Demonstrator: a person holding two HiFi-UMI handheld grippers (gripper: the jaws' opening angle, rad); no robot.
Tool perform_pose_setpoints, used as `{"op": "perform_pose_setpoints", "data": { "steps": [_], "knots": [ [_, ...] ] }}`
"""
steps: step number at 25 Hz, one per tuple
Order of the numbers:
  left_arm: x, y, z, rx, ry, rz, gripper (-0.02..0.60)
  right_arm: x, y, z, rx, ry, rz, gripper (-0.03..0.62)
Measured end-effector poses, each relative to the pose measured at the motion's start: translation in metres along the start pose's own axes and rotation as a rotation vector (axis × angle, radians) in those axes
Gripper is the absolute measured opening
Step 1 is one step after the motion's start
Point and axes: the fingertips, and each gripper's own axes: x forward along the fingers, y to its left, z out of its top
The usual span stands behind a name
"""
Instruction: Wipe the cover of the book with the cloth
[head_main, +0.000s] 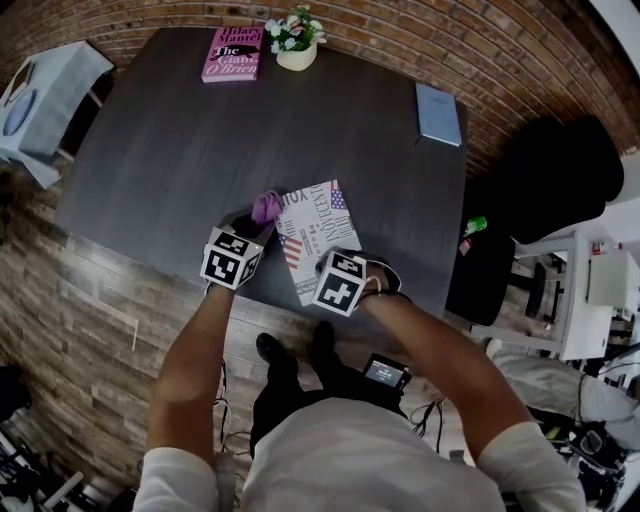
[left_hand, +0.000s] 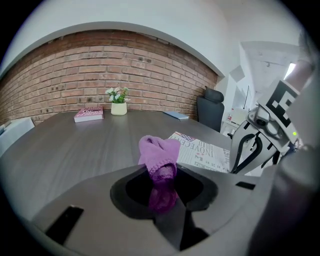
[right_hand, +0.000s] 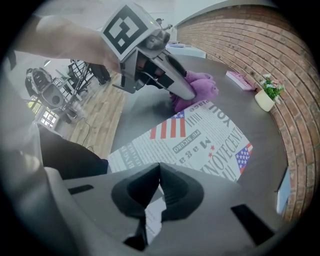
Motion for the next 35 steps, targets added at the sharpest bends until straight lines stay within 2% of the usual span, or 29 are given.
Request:
{"op": "perform_pose_setpoints", "data": {
  "steps": [35],
  "knots": [
    [-0.028, -0.084, -0.034, -0.04, 0.001, -0.085, 0.115, 0.0, -0.001, 0.001, -0.023, 0.013, -0.02, 0.014]
  ]
}}
